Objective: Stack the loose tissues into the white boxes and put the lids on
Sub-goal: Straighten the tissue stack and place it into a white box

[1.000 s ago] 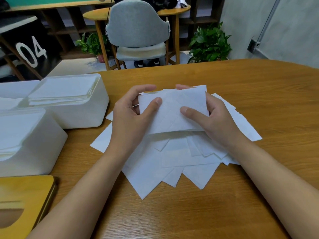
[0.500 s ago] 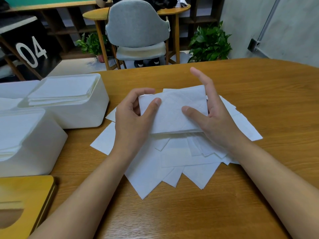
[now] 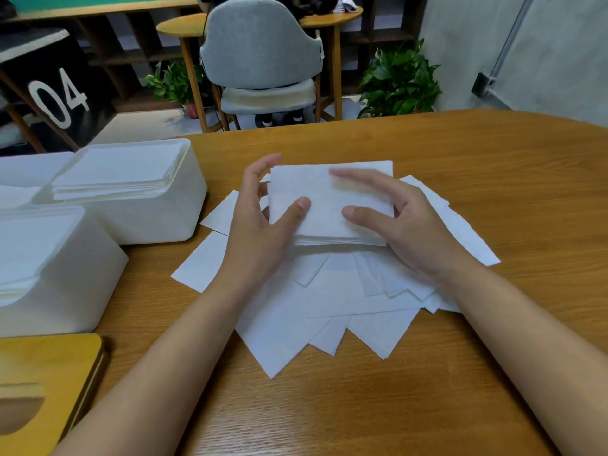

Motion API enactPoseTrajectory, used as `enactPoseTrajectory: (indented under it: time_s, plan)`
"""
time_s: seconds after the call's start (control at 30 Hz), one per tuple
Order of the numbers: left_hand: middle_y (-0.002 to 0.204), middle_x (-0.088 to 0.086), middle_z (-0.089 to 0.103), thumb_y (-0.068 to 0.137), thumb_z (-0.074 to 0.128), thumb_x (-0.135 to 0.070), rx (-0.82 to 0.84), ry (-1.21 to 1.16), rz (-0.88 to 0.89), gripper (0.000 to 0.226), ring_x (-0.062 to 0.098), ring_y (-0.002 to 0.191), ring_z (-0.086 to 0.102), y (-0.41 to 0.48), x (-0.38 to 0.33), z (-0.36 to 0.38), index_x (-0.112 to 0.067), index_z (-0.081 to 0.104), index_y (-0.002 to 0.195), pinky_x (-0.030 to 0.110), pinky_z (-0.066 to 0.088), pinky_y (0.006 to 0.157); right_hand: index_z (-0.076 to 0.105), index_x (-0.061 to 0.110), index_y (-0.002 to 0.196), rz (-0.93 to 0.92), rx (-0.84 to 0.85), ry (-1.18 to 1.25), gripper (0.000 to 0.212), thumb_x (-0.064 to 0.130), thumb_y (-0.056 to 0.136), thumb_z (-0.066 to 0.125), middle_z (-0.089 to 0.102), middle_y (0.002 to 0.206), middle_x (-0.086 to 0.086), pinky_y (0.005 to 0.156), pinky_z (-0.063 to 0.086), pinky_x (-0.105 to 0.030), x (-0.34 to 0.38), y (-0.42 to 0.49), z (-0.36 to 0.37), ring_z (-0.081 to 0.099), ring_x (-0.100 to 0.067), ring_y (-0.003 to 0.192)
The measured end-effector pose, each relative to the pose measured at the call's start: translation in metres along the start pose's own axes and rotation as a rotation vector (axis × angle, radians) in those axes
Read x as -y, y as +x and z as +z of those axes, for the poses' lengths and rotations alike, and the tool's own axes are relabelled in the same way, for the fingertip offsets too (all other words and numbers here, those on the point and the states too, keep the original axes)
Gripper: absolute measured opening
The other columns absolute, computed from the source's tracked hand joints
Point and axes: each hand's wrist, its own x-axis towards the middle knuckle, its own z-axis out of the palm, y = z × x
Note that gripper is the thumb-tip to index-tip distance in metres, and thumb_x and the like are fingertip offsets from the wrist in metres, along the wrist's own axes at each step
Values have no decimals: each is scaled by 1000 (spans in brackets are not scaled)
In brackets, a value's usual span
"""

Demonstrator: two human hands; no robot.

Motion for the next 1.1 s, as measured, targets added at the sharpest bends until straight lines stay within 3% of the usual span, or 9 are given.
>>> enactPoseTrajectory:
  time_s: [0.07,0.17,0.23,0.3,0.37,0.47,0.6,0.83,1.1]
  plan:
    - [139,-10,52,99,73,-23,22,89,54,58,-1,124,52,-1,3,1,-35,44,147,22,53,96,76,25,124,53,-38,11,33,4,99,67,72,128,15,107,52,-36,-5,-1,2,64,-4,123]
    - [143,-7,39,91,81,-25,18,380,229,57,9,137,41,-6,5,7,-32,53,140,28,41,112,78,24,118,91,-83,-22,33,1,96,67,74,124,17,106,48,-22,-10,1,3,63,3,121]
    - [136,-1,47,87,85,-26,78,434,367,41,12,128,48,-8,3,9,-24,67,124,21,40,104,78,23,117,94,-88,-55,34,-1,95,67,74,122,17,104,45,-14,-13,3,-1,62,5,121]
    - [110,-4,63,85,88,-27,261,384,411,23,14,101,61,-11,-1,8,-21,74,103,19,45,84,78,21,116,84,-110,-94,35,-3,93,67,75,120,17,99,42,-6,-15,5,-4,62,7,118]
    - [90,-9,66,81,92,-36,456,415,388,25,15,85,62,-13,-1,9,-23,75,93,20,42,74,79,22,115,75,-131,-120,36,-3,93,66,74,120,18,96,41,-4,-15,4,-7,62,9,117]
    - [94,-14,63,70,94,-53,574,501,322,39,12,91,58,-17,0,11,-30,76,97,19,41,75,79,25,114,72,-146,-156,35,0,94,66,74,120,20,95,41,-2,-15,6,-10,60,10,118]
    - [100,-15,64,70,93,-53,597,487,309,42,12,99,59,-17,1,10,-34,78,105,22,45,80,78,26,115,66,-129,-184,35,1,94,66,73,121,20,93,39,1,-15,6,-12,60,11,118]
    - [97,-13,72,90,79,-24,515,471,421,12,8,95,66,-18,5,14,-23,83,101,33,52,82,79,26,114,60,-111,-182,33,2,95,66,74,121,20,97,40,-3,-15,6,-12,60,9,119]
    - [103,-15,77,95,73,-17,387,349,418,12,2,101,70,-17,1,12,-17,80,105,34,54,89,80,22,111,103,-130,-49,18,24,102,65,76,117,17,95,42,-5,-10,8,-12,63,7,117]
